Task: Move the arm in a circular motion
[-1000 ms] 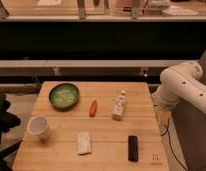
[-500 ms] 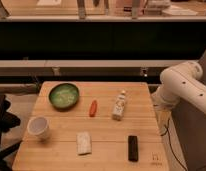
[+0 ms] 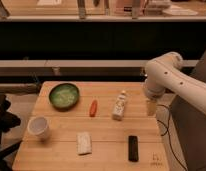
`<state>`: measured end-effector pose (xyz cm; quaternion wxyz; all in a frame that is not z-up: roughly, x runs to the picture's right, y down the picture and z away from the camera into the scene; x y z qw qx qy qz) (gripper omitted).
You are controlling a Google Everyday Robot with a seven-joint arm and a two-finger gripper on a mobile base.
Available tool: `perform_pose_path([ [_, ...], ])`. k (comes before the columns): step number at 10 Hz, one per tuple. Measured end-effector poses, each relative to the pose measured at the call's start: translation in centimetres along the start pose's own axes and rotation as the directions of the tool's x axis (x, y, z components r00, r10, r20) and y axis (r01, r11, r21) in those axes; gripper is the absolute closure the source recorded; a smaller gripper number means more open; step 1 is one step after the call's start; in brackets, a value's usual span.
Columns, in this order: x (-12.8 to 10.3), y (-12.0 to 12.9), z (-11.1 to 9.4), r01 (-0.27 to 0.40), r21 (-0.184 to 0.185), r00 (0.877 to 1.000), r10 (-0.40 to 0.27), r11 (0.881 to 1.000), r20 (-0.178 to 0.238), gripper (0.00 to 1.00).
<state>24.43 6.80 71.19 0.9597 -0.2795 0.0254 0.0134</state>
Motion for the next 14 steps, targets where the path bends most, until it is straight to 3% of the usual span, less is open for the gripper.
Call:
perform_pose_path([
  [2, -0.7, -0.5, 0.1, 0.018, 0.001, 1.000, -0.018, 1.000, 0.007, 0.20],
  [6, -6.8, -2.1, 0.2, 0.044, 0.010, 0.999, -0.044, 0.999, 0.023, 0.20],
  [10, -7.9, -3.2, 0.3, 0.083, 0.011, 0.996, -0.083, 0.996, 0.024, 0.20],
  [14, -13.6, -2.2, -0.1, 0.143, 0.020, 0.989, -0.143, 0.990, 0.032, 0.20],
])
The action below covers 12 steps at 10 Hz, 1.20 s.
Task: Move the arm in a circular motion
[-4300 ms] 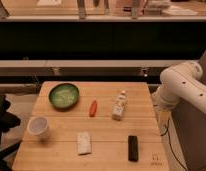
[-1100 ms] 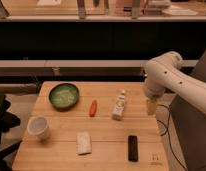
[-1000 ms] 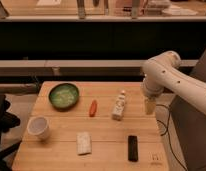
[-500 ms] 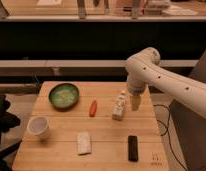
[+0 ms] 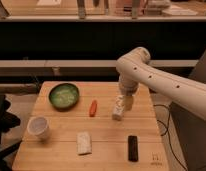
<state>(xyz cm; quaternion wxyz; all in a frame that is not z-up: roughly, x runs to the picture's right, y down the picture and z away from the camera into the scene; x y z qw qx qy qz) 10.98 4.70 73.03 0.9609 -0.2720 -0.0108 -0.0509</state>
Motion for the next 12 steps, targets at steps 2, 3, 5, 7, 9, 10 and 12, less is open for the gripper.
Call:
perform_pose_path([
  [2, -1.2, -0.3, 0.0, 0.026, 0.003, 1.000, -0.026, 1.000, 0.001, 0.20],
  [3, -1.4, -0.2, 0.0, 0.035, 0.004, 0.999, -0.035, 0.999, 0.000, 0.20],
  [5, -2.9, 1.4, -0.3, 0.061, 0.004, 0.998, -0.061, 0.998, 0.007, 0.20],
  [7, -3.9, 3.8, -0.7, 0.061, 0.000, 0.998, -0.061, 0.998, 0.013, 0.20],
  [9, -3.9, 4.3, -0.6, 0.065, -0.004, 0.998, -0.065, 0.998, 0.020, 0.20],
  [10, -3.3, 4.3, -0.6, 0.067, -0.006, 0.997, -0.067, 0.998, 0.023, 0.20],
  [12, -1.0, 4.4, -0.5, 0.040, -0.010, 0.999, -0.040, 0.999, 0.024, 0.20],
])
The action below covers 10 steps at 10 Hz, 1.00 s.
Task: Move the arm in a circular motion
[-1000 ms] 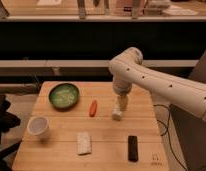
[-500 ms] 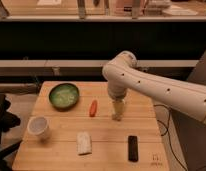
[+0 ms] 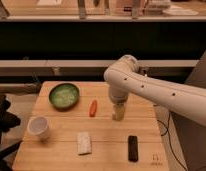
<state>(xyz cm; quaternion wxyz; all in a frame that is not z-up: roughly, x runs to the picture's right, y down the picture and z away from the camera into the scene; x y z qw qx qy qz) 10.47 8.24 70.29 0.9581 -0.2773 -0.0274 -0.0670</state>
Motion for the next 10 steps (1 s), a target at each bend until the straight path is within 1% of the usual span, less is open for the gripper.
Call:
perform_pose_path([
  [3, 0.7, 0.1, 0.1, -0.045, -0.005, 0.999, 0.045, 0.999, 0.019, 0.20],
  [7, 2.0, 0.6, 0.2, -0.086, -0.012, 0.996, 0.087, 0.996, 0.023, 0.20],
  [9, 4.3, 1.1, 0.2, -0.131, -0.015, 0.991, 0.131, 0.991, 0.024, 0.20],
  [10, 5.0, 1.3, 0.2, -0.144, -0.020, 0.989, 0.145, 0.989, 0.025, 0.20],
])
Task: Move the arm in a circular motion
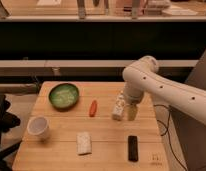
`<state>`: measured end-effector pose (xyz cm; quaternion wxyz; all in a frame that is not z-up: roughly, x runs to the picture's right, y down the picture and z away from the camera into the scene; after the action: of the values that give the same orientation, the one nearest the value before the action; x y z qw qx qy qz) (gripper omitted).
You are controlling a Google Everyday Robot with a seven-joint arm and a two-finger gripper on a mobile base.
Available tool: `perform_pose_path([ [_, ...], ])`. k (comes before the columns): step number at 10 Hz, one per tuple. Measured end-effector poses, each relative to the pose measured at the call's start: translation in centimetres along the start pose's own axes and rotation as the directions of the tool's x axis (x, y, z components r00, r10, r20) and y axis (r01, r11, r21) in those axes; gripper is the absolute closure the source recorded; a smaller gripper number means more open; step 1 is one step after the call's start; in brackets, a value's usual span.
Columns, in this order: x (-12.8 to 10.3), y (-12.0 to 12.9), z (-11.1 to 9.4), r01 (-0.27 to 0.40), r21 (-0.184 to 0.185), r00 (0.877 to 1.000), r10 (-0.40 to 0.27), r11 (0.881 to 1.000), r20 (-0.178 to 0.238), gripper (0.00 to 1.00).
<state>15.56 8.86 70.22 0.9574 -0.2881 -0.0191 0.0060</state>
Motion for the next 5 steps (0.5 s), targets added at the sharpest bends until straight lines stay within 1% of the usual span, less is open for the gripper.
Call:
perform_pose_path([
  [5, 0.29, -0.30, 0.04, -0.029, -0.001, 1.000, 0.029, 1.000, 0.008, 0.20],
])
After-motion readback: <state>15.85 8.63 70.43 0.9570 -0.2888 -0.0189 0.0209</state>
